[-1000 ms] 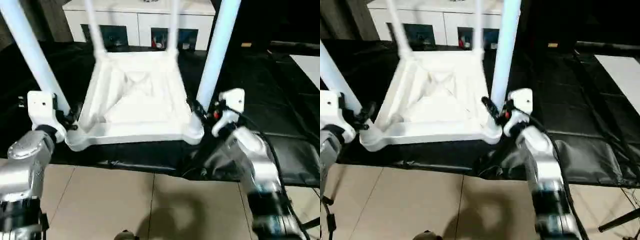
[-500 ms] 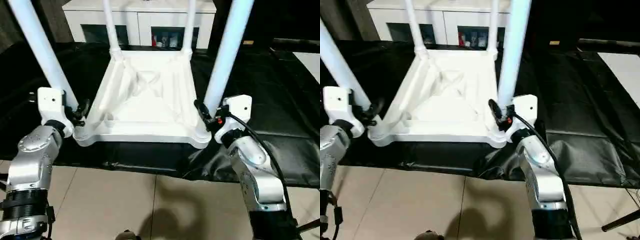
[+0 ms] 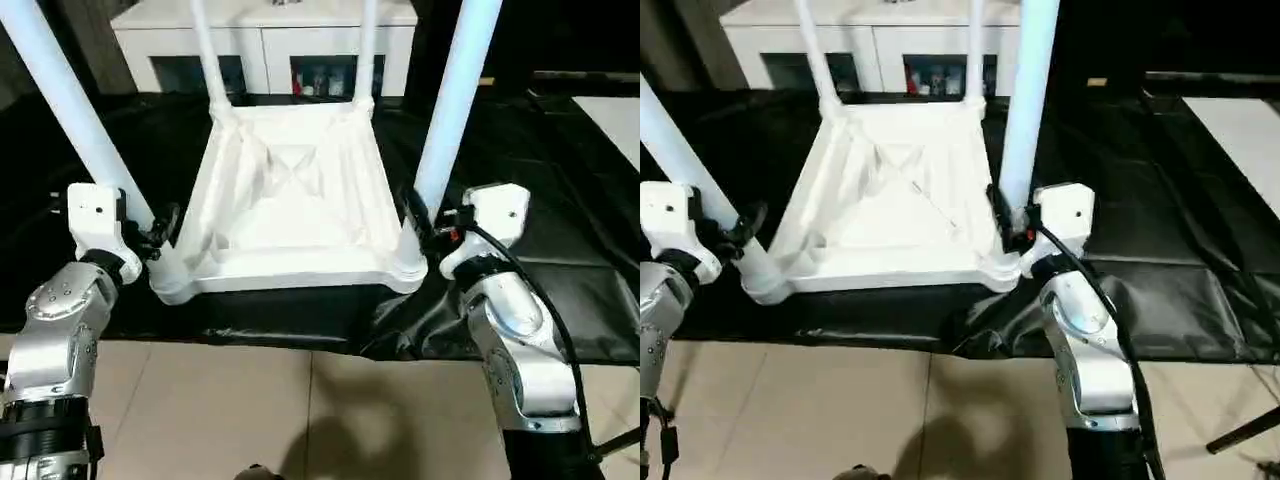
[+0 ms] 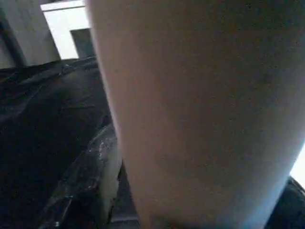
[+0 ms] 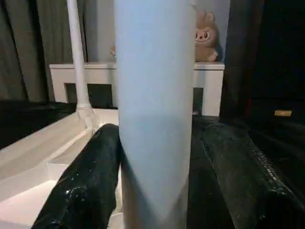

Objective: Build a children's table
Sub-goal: Flip table

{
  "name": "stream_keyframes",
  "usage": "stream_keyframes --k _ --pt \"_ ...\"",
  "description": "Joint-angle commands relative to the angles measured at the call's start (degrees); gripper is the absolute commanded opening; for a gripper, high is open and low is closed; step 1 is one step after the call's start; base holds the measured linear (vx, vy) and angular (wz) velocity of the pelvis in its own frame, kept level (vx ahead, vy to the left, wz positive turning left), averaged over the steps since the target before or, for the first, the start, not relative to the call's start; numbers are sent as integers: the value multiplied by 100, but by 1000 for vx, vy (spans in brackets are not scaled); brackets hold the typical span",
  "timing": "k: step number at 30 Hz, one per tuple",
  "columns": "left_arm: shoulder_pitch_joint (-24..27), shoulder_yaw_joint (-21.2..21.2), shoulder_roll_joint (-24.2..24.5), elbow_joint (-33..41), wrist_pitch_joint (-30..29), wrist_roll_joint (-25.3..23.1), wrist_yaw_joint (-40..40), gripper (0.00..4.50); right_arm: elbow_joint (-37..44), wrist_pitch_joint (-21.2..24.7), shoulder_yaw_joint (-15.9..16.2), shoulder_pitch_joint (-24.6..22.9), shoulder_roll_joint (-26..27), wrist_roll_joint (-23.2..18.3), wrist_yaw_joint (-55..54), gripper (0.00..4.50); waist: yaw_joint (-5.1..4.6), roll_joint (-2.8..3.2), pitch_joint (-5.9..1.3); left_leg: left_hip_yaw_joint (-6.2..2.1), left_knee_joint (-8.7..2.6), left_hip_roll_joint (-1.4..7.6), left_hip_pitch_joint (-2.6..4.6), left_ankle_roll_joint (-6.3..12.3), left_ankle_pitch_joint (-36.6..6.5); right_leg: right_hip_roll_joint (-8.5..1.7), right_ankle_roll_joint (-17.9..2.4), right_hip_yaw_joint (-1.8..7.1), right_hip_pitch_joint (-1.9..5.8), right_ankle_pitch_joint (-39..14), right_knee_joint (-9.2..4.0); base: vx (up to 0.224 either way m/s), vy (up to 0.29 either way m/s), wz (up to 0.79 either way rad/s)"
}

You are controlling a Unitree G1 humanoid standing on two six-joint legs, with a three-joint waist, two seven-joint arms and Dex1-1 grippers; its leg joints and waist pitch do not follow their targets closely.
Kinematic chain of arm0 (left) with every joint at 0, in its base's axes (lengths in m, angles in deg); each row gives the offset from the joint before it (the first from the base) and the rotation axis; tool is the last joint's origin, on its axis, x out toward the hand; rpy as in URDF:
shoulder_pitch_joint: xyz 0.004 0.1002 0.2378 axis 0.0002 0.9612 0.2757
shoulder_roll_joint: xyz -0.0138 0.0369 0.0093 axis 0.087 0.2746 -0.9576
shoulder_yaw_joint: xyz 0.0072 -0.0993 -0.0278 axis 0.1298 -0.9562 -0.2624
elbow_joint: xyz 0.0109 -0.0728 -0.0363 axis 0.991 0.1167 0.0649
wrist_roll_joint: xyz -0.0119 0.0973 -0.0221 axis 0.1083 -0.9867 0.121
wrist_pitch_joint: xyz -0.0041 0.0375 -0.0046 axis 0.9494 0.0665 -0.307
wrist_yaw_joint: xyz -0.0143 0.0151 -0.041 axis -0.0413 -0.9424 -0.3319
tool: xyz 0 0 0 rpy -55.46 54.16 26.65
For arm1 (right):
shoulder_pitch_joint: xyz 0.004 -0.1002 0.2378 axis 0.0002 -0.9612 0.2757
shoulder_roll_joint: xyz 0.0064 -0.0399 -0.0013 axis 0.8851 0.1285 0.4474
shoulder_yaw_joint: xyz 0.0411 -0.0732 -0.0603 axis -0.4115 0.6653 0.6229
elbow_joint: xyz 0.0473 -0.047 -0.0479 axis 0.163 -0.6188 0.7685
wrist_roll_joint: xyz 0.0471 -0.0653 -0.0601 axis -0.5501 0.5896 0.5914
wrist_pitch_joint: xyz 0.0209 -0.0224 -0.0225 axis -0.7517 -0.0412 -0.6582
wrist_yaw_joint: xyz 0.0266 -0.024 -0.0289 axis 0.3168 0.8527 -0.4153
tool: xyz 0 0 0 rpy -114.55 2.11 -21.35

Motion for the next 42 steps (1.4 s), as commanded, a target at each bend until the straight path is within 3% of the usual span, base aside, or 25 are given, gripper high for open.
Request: stream_keyframes --k 1,4,6,7,10,11,13,17,18,19,23,24,25,26,29,33,34,35,42 --pt "134 -108 -48 163 -100 26 -194 323 172 55 -247 -134 -37 -351 214 292 -52 82 -412 -6 -453 28 78 -137 -1511 -215 -818 218 267 -806 -436 0 0 0" --pt "246 -173 -106 356 -141 52 -314 323 266 144 -302 -267 -138 -671 533 292 -66 126 -420 -12 -446 36 71 -81 -1483 -204 -805 209 267 -815 -445 0 0 0" --pt "421 -312 -249 675 -170 143 -469 323 448 294 -311 -514 -390 -1062 1061 292 -73 113 -422 -16 -447 36 48 -36 -1459 -204 -805 201 296 -777 -446 0 0 0" --pt "490 -343 -288 785 -173 163 -500 323 505 375 -314 -603 -486 -1209 1246 292 -86 143 -419 -16 -441 36 43 -14 -1487 -207 -825 195 291 -813 -448 0 0 0" --pt "716 -418 -416 1050 -33 195 -558 323 647 482 -311 -881 -811 -1555 1811 292 -127 128 -402 -6 -444 23 34 64 -1580 -209 -761 187 284 -1193 -511 0 0 0" --pt "743 -428 -432 1077 -23 206 -568 323 666 515 -312 -914 -850 -1613 1884 292 -133 112 -394 -9 -444 21 26 108 -1611 -208 -718 185 292 -1369 -530 0 0 0" --pt "906 -441 -503 1167 157 249 -517 323 751 537 -263 -1079 -1049 -1701 2183 292 -146 140 -375 -10 -453 17 14 130 -1681 -211 -636 177 274 -1704 -564 0 0 0" --pt "1258 -412 -595 1335 202 353 -364 323 894 786 -54 -1280 -1334 -1805 2512 292 -154 89 -371 -5 -454 16 18 166 -1703 -205 -478 182 249 -2126 -621 0 0 0" --pt "1294 -404 -608 1366 185 356 -357 323 900 821 -12 -1288 -1354 -1805 2520 292 -159 102 -361 -3 -456 15 29 157 -1763 -205 -448 183 216 -2323 -638 0 0 0" --pt "1335 -402 -623 1408 119 340 -394 323 865 836 88 -1253 -1315 -1720 2444 292 -158 70 -364 -5 -457 13 24 147 -1770 -197 -408 178 209 -2413 -651 0 0 0" --pt "1332 -546 -645 1396 66 366 -571 296 704 841 301 -1082 -1155 -1498 2195 292 -136 79 -374 -23 -469 19 37 91 -1741 -193 -425 181 181 -2300 -625 0 0 0" --pt "1313 -573 -621 1363 71 357 -612 296 665 844 319 -1044 -1110 -1488 2155 292 -143 41 -371 -24 -475 22 28 92 -1748 -191 -417 179 189 -2281 -628 0 0 0" --pt "1305 -582 -610 1348 76 352 -627 284 649 844 326 -1029 -1092 -1484 2140 292 -137 64 -369 -23 -476 21 42 77 -1792 -192 -401 185 176 -2312 -626 0 0 0" --pt "1275 -612 -577 1325 49 373 -625 275 604 871 343 -976 -1032 -1474 2068 292 -137 27 -377 -23 -480 25 38 78 -1761 -195 -395 191 182 -2256 -627 0 0 0" --pt "1226 -661 -522 1357 -93 503 -567 254 478 1002 431 -831 -895 -1461 1913 292 -143 53 -394 -38 -488 20 24 33 -1681 -191 -487 188 198 -1944 -577 0 0 0" --pt "1283 -535 -472 1521 -341 664 -357 211 298 1142 636 -683 -824 -1372 1860 292 -124 52 -420 -23 -468 34 47 10 -1596 -197 -615 203 196 -1580 -549 0 0 0" --pt "1286 -502 -456 1534 -364 677 -316 211 274 1070 677 -671 -835 -1312 1870 292 -123 50 -420 -24 -472 31 24 1 -1534 -192 -641 202 217 -1437 -533 0 0 0" --pt "1272 -437 -432 1556 -448 738 -225 207 273 1166 737 -663 -802 -1382 1924 292 -105 62 -434 -20 -463 35 46 7 -1490 -188 -667 203 208 -1296 -518 0 0 0" --pt "1233 -234 -323 1581 -648 846 53 191 410 1280 1041 -777 -1093 -1433 2447 292 -57 69 -426 -10 -465 43 48 9 -1523 -198 -742 210 233 -1124 -502 0 0 0"
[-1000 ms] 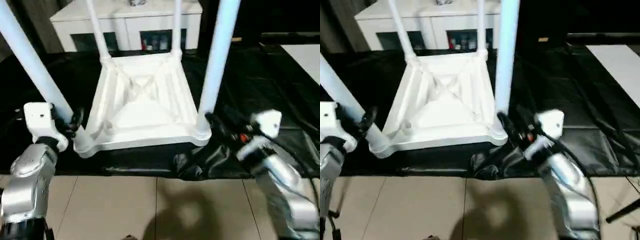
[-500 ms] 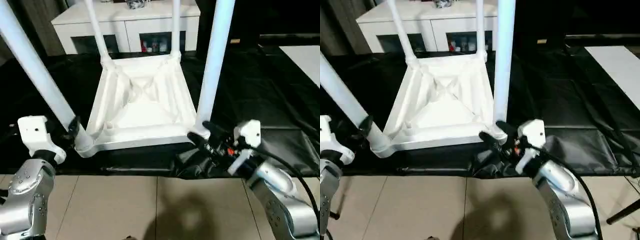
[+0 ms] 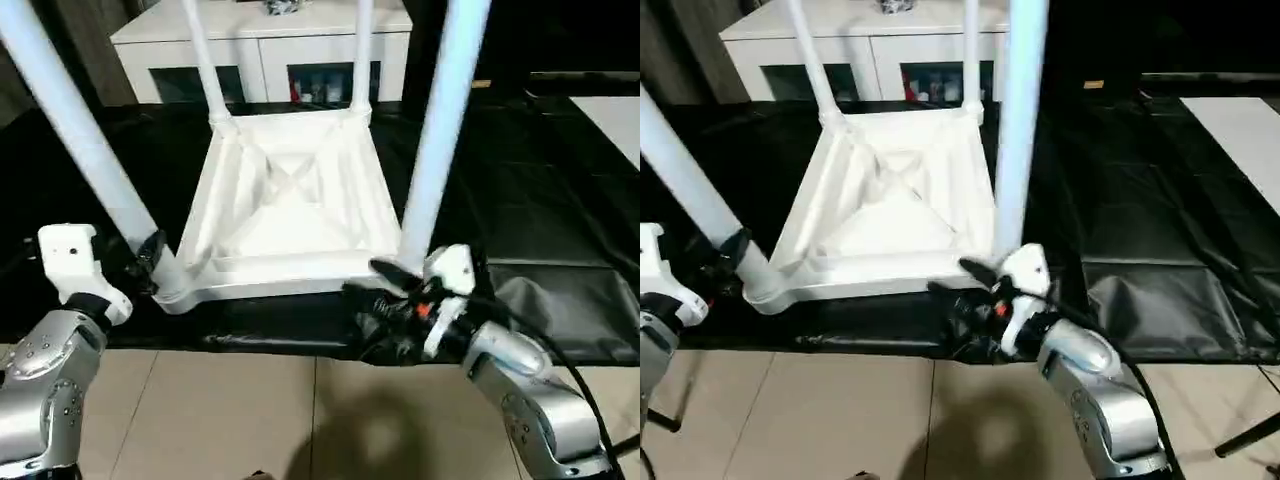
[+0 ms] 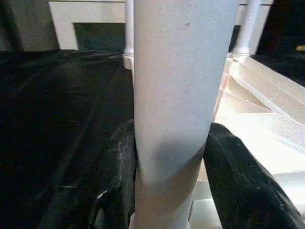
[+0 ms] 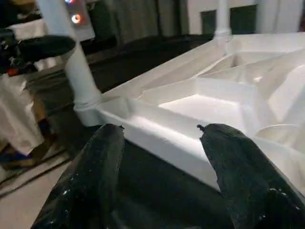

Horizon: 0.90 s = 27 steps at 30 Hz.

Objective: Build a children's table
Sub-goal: Flip table

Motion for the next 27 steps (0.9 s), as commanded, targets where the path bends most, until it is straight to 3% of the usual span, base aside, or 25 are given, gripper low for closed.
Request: stream_keyframes --k 1,3,7,9,12,17,20,26,27 --pt "-57 94 -5 65 -229 88 11 190 83 29 -6 51 5 55 -59 292 -10 16 -315 1 -456 46 51 -5 -1549 -204 -791 208 215 -1157 -479 0 0 0" --pt "-99 62 -63 106 -338 159 -65 190 10 70 -56 97 40 77 -200 292 -10 9 -304 -3 -464 44 54 -21 -1634 -207 -751 206 214 -1345 -496 0 0 0" --pt "-382 -237 -684 220 -611 788 -524 189 -380 294 -172 235 242 311 -809 292 -5 -7 -287 22 -453 27 90 -97 -1736 -206 -775 212 175 -1692 -533 0 0 0" --pt "-477 -314 -1013 250 -528 1156 -626 189 -493 307 -256 260 362 325 -1026 292 2 -47 -290 21 -459 35 70 -85 -1739 -216 -705 216 186 -1805 -554 0 0 0" --pt "-501 -304 -1347 214 -321 1440 -532 189 -605 348 -306 301 473 355 -1224 292 18 -46 -297 14 -460 33 48 -62 -1627 -214 -592 212 187 -1832 -563 0 0 0" --pt "-428 -230 -1666 214 -302 1512 -394 189 -675 501 -334 362 623 294 -1389 292 55 -47 -327 21 -434 32 18 -34 -1287 -202 -588 214 206 -1409 -524 0 0 0" --pt "-419 -162 -1792 223 -292 1527 -351 189 -745 574 -469 449 833 143 -1553 292 53 -17 -341 22 -424 32 18 -24 -1212 -204 -648 211 210 -1181 -495 0 0 0" --pt "-438 -137 -1838 208 -310 1539 -320 189 -950 620 -686 635 1152 -141 -1678 341 37 0 -350 16 -423 34 17 -28 -1114 -195 -668 199 235 -876 -469 0 0 0" --pt "-457 -123 -1811 179 -309 1525 -288 189 -1271 624 -970 871 1435 -399 -1844 358 34 53 -349 10 -426 35 20 -44 -1132 -202 -684 198 235 -875 -459 0 0 0"
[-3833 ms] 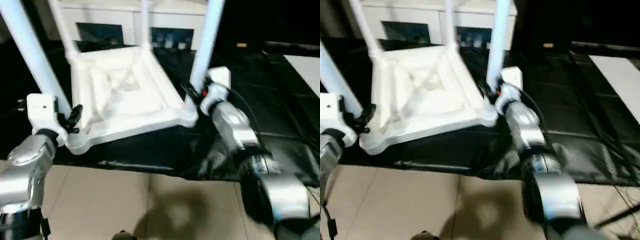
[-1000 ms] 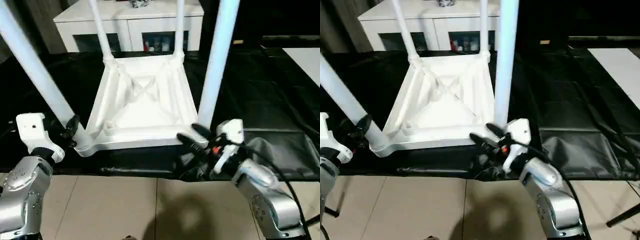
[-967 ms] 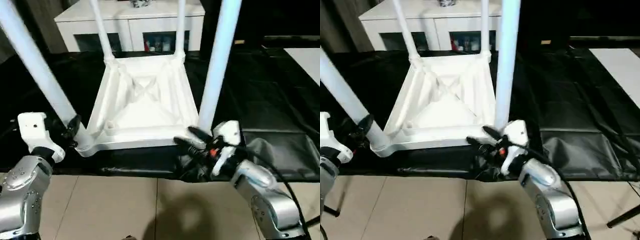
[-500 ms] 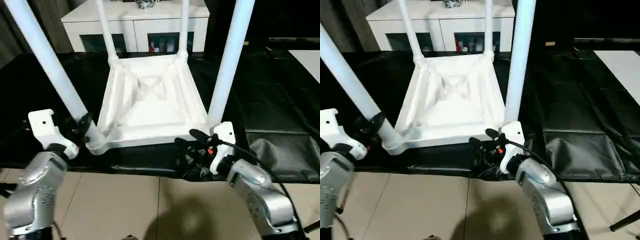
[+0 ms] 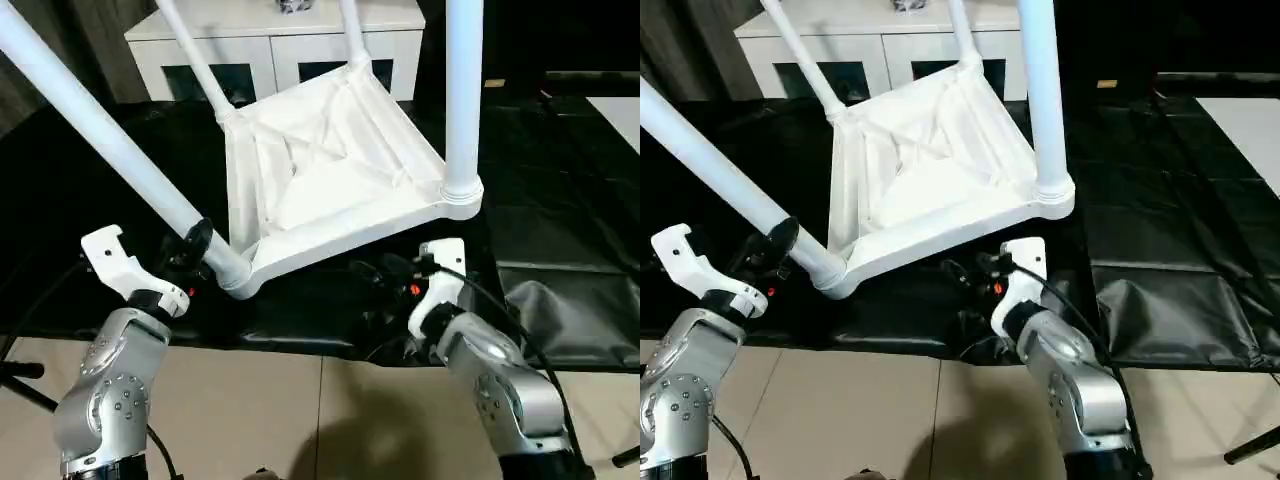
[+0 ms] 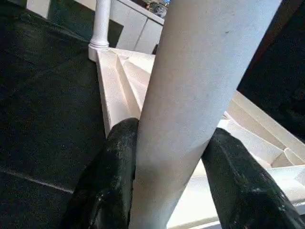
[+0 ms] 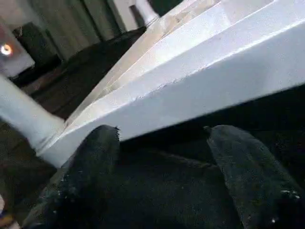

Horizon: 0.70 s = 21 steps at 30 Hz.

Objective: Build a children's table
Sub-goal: Flip table

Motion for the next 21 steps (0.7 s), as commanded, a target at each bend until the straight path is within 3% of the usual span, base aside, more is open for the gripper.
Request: stream_keyframes --k 1,3,4,5,8,11,14,15,16,21 --pt "-121 41 -118 29 -19 432 211 189 -236 73 -233 205 202 -245 -182 358 -57 -24 -342 2 -435 24 31 -28 -1255 -204 -747 191 231 -993 -468 0 0 0" --pt "-143 48 -82 12 -15 413 238 189 -806 140 -645 567 470 -512 -477 378 -48 -21 -356 6 -420 32 57 -27 -1162 -203 -757 196 224 -955 -462 0 0 0" --pt "-144 48 -80 12 -15 412 239 189 -871 152 -688 607 491 -535 -512 385 -57 6 -353 6 -426 25 57 -39 -1156 -196 -791 184 220 -992 -466 0 0 0" --pt "-151 40 -75 17 -18 423 236 189 -1125 177 -844 764 558 -626 -618 396 -54 -33 -354 19 -420 31 67 -28 -1158 -196 -791 192 210 -985 -474 0 0 0" --pt "-109 37 -75 68 -27 451 232 189 -2039 249 -1338 1316 742 -934 -1045 416 -42 1 -388 17 -396 27 58 -66 -856 -201 -865 181 236 -590 -409 0 0 0" --pt "-91 36 -66 75 -32 465 235 189 -2376 202 -1511 1524 815 -1057 -1111 425 -39 6 -387 25 -388 23 53 -15 -795 -203 -864 174 254 -445 -402 0 0 0" --pt "-43 61 -57 120 -71 513 264 189 -3138 -169 -1864 2033 957 -1221 -1236 426 -52 6 -402 32 -380 25 45 17 -759 -225 -912 168 260 -364 -385 0 0 0" --pt "-30 58 -64 135 -85 554 275 189 -3486 -349 -2051 2287 1024 -1347 -1263 426 -94 5 -382 42 -392 25 47 33 -868 -225 -979 157 257 -551 -398 0 0 0" --pt "-29 57 -65 136 -86 557 276 189 -3511 -361 -2065 2306 1028 -1357 -1263 426 -94 5 -382 42 -392 25 47 33 -868 -225 -979 157 257 -551 -398 0 0 0" --pt "3 46 -89 126 -79 602 301 189 -4233 -791 -2560 2934 1169 -1856 -1001 426 -109 -14 -419 70 -344 33 61 250 -628 -225 -1106 149 262 -255 -357 0 0 0"
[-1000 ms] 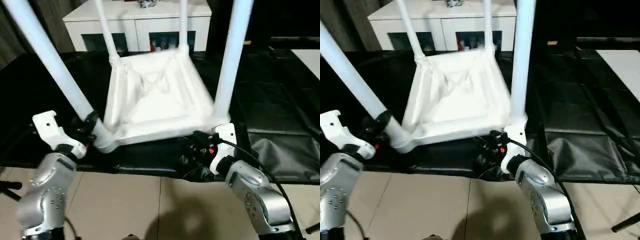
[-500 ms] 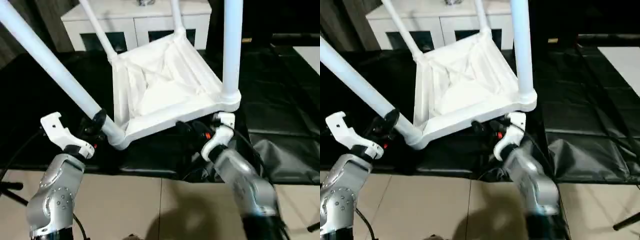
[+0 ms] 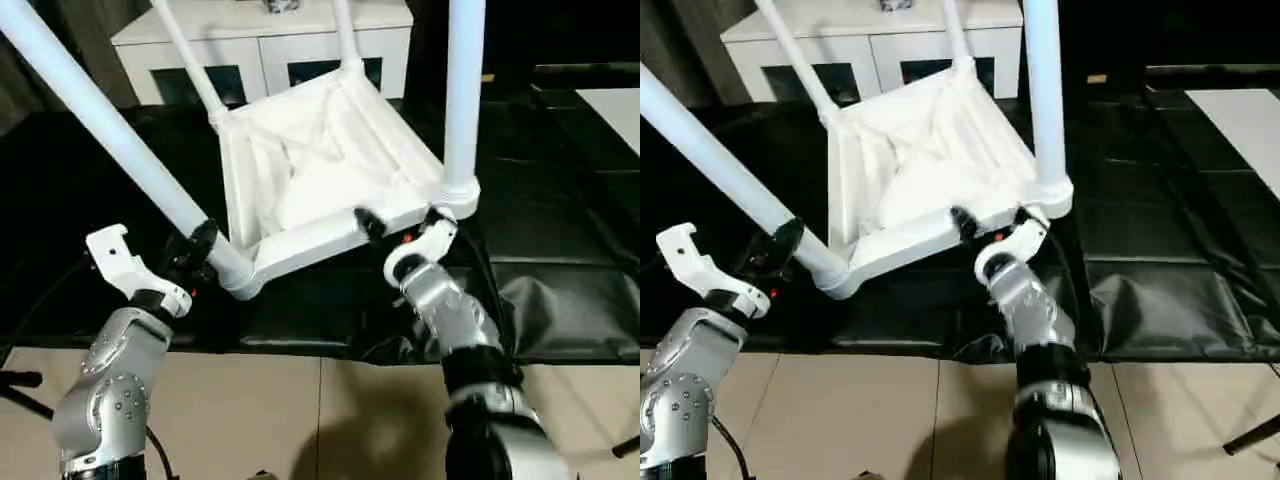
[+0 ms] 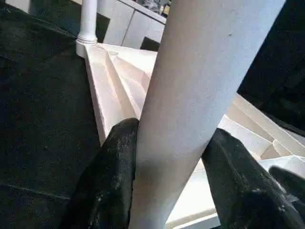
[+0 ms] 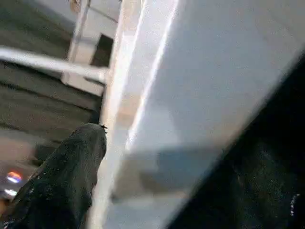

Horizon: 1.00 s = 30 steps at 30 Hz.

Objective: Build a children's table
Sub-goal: Flip table

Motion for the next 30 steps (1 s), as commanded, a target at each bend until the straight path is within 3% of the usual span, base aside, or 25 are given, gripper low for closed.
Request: stream_keyframes --k 1,4,6,11,23,30 --pt "-14 -12 -154 124 -50 567 206 189 -173 -178 -95 257 158 -203 126 426 3 -58 -417 15 -344 36 75 247 -639 -204 -1110 155 272 -248 -367 0 0 0" --pt "-12 8 -146 137 -63 567 213 189 -542 -410 -40 547 147 -70 430 426 10 -97 -422 29 -329 34 54 324 -570 -203 -1184 146 280 -130 -355 0 0 0" --pt "-19 5 -130 142 -73 574 221 189 -751 -513 5 687 144 28 517 426 16 -73 -422 31 -325 38 61 355 -576 -207 -1232 144 271 -160 -349 0 0 0" --pt "-14 3 -117 153 -82 585 255 189 -1408 -791 -13 986 114 187 517 426 20 -95 -437 31 -314 42 54 415 -485 -213 -1312 137 279 -116 -324 0 0 0" --pt "-14 59 -133 160 -59 598 278 189 -2155 -1147 -220 1380 124 191 471 308 34 -111 -445 37 -278 47 35 585 -415 -208 -1366 134 261 -10 -297 0 0 0" --pt "-22 56 -132 125 -41 580 274 189 -2500 -1391 -302 1535 -13 291 401 263 34 -112 -449 43 -260 45 32 653 -394 -205 -1388 130 252 2 -290 0 0 0"
